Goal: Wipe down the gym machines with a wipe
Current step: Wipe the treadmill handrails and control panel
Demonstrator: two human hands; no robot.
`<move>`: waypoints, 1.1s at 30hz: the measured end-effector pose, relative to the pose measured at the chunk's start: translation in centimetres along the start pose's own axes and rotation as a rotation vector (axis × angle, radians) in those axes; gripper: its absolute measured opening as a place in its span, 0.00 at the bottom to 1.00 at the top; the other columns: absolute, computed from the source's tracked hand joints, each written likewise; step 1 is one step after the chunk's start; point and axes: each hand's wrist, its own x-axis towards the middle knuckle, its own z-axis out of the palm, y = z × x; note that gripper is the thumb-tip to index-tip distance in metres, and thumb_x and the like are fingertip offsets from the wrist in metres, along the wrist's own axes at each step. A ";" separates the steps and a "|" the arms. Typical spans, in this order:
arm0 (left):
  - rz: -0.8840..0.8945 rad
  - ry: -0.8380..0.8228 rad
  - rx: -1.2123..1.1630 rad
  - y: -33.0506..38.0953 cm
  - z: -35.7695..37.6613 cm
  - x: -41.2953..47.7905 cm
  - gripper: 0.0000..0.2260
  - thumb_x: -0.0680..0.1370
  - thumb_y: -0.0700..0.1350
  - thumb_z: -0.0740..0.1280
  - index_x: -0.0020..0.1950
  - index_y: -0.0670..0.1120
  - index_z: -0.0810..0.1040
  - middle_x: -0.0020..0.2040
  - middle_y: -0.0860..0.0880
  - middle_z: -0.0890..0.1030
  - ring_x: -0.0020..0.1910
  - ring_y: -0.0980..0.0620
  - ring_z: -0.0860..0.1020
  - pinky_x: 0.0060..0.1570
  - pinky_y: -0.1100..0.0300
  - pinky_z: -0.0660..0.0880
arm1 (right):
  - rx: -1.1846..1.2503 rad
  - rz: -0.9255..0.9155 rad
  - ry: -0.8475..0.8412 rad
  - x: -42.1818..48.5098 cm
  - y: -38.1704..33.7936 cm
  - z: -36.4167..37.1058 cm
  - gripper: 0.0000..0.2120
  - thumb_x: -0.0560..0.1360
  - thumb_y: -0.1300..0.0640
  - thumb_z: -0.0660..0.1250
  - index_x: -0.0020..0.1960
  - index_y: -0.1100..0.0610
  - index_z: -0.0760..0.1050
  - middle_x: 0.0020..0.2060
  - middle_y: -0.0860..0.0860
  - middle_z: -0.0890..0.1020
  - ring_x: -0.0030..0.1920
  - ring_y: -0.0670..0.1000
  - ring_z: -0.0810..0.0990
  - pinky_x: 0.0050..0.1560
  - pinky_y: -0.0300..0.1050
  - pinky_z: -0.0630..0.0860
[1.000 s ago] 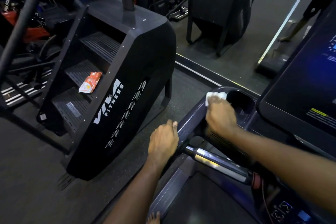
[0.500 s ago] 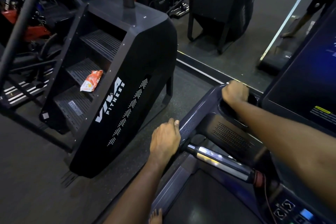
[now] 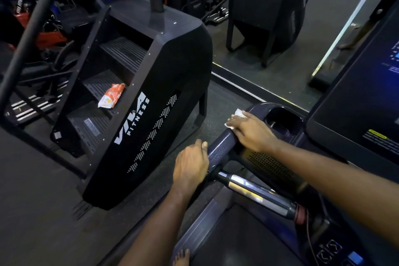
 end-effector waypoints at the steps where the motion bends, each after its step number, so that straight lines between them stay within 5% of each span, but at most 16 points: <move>1: -0.006 0.002 0.001 0.1 -0.1 0.1 0.16 0.86 0.53 0.51 0.52 0.46 0.74 0.43 0.45 0.83 0.43 0.43 0.82 0.47 0.46 0.78 | 0.035 0.022 0.053 -0.3 0.1 -0.2 0.13 0.79 0.58 0.62 0.59 0.52 0.82 0.59 0.48 0.83 0.65 0.52 0.77 0.75 0.47 0.59; 5: -0.012 0.035 -0.015 0.1 -0.1 0.1 0.15 0.86 0.52 0.51 0.53 0.46 0.73 0.44 0.44 0.83 0.44 0.41 0.81 0.45 0.47 0.76 | 0.025 0.443 0.304 -0.7 0.2 -1.2 0.10 0.77 0.62 0.62 0.52 0.57 0.82 0.52 0.56 0.83 0.58 0.60 0.78 0.65 0.50 0.69; 10: -0.044 0.010 -0.276 -1.5 -0.1 0.9 0.08 0.85 0.47 0.56 0.52 0.46 0.72 0.47 0.44 0.80 0.47 0.40 0.79 0.45 0.48 0.72 | 0.264 -0.067 -0.013 -1.5 -5.0 0.0 0.12 0.78 0.58 0.60 0.56 0.51 0.81 0.51 0.47 0.81 0.55 0.49 0.78 0.59 0.49 0.75; 13: 0.028 -0.015 -0.374 -3.4 -0.3 2.6 0.09 0.85 0.44 0.57 0.60 0.45 0.75 0.54 0.45 0.81 0.53 0.44 0.79 0.54 0.51 0.74 | 0.373 -0.020 -0.063 -1.3 -7.7 0.1 0.15 0.75 0.55 0.56 0.52 0.53 0.81 0.48 0.46 0.82 0.53 0.48 0.80 0.57 0.52 0.76; 15: 0.124 -0.121 -0.479 -3.9 -0.5 3.5 0.12 0.85 0.42 0.57 0.66 0.46 0.75 0.61 0.49 0.80 0.60 0.52 0.78 0.60 0.62 0.71 | 0.449 0.060 -0.034 -1.6 -9.3 0.0 0.13 0.72 0.55 0.57 0.49 0.54 0.78 0.45 0.47 0.81 0.49 0.49 0.80 0.53 0.54 0.76; 18: 0.212 -0.358 -0.624 -3.7 -0.3 3.8 0.16 0.87 0.44 0.56 0.74 0.50 0.70 0.67 0.59 0.74 0.63 0.73 0.70 0.61 0.79 0.61 | 0.718 0.234 0.144 -2.3 -10.4 0.0 0.12 0.68 0.63 0.59 0.49 0.57 0.76 0.44 0.50 0.82 0.46 0.53 0.81 0.51 0.52 0.77; 20: 0.227 -0.495 -0.609 -3.8 0.6 4.0 0.20 0.87 0.48 0.54 0.80 0.50 0.64 0.74 0.58 0.69 0.70 0.70 0.64 0.68 0.75 0.56 | 0.819 0.397 0.376 -2.9 -10.6 0.3 0.13 0.66 0.68 0.60 0.48 0.60 0.77 0.46 0.51 0.83 0.48 0.54 0.81 0.52 0.48 0.77; 23: 0.236 -0.592 -0.417 -4.3 2.0 4.5 0.23 0.87 0.54 0.51 0.82 0.54 0.58 0.81 0.53 0.62 0.80 0.54 0.57 0.79 0.55 0.51 | 0.655 0.665 0.625 -3.4 -9.9 1.1 0.10 0.69 0.66 0.62 0.47 0.58 0.78 0.45 0.50 0.83 0.50 0.51 0.80 0.55 0.44 0.75; 25: 0.180 -0.616 -0.326 -4.9 1.7 4.4 0.23 0.87 0.55 0.50 0.81 0.52 0.62 0.82 0.49 0.59 0.81 0.49 0.53 0.80 0.49 0.48 | 0.520 0.737 0.642 -3.9 -9.7 1.9 0.08 0.73 0.62 0.62 0.49 0.56 0.78 0.48 0.48 0.81 0.52 0.49 0.79 0.59 0.45 0.74; 29: 0.194 -0.631 -0.394 -6.9 0.7 3.9 0.22 0.87 0.51 0.53 0.80 0.47 0.62 0.82 0.50 0.56 0.81 0.53 0.52 0.80 0.56 0.47 | 0.389 0.722 0.570 -3.5 -10.6 3.2 0.10 0.79 0.56 0.61 0.55 0.58 0.77 0.56 0.48 0.77 0.60 0.49 0.75 0.65 0.46 0.71; 33: 0.227 -0.533 -0.595 -6.7 0.0 3.2 0.21 0.86 0.43 0.57 0.80 0.48 0.64 0.76 0.55 0.67 0.74 0.64 0.64 0.74 0.72 0.56 | 0.276 0.779 0.530 -3.0 -11.5 3.3 0.10 0.83 0.57 0.61 0.60 0.60 0.76 0.61 0.51 0.76 0.65 0.50 0.73 0.68 0.45 0.68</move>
